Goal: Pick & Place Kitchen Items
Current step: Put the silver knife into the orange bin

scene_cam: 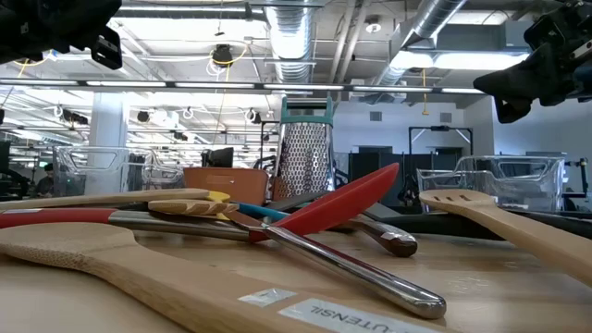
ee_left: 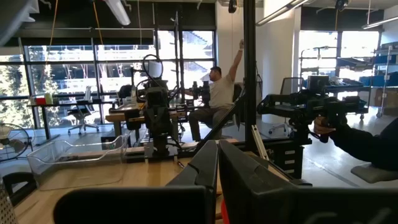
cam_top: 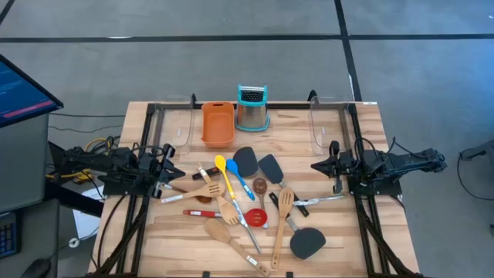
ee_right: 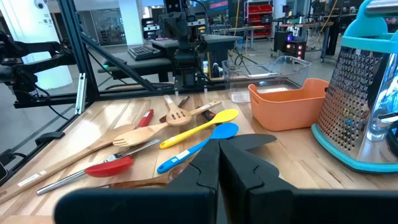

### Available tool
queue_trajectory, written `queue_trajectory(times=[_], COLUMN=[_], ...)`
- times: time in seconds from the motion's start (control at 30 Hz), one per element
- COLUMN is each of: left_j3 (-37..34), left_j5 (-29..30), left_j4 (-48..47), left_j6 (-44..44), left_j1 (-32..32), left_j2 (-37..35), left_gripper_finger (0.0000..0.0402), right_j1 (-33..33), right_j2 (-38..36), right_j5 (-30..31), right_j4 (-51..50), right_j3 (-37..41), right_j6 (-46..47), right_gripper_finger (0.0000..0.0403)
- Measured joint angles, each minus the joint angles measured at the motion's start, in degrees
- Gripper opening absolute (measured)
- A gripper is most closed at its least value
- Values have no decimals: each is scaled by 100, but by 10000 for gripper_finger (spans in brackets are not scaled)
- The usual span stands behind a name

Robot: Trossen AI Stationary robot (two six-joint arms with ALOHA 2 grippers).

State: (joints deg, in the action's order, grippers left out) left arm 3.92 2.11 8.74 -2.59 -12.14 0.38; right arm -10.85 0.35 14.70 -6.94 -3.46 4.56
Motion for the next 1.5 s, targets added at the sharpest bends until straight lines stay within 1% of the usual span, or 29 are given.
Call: queue_trajectory(times=[1.33,1.5], left_j3=[0,0], left_j5=[0,0], left_j4=[91,133], left_j6=[-9,-9], left_j1=[2,1], left_j2=[0,-2], left_gripper_finger=[2,2], right_j1=[3,13], right_j2=[1,1], right_j5=[25,39], right_j4=[14,276], right_j3=[0,31], right_j6=[0,-31], right_gripper_finger=[0,0])
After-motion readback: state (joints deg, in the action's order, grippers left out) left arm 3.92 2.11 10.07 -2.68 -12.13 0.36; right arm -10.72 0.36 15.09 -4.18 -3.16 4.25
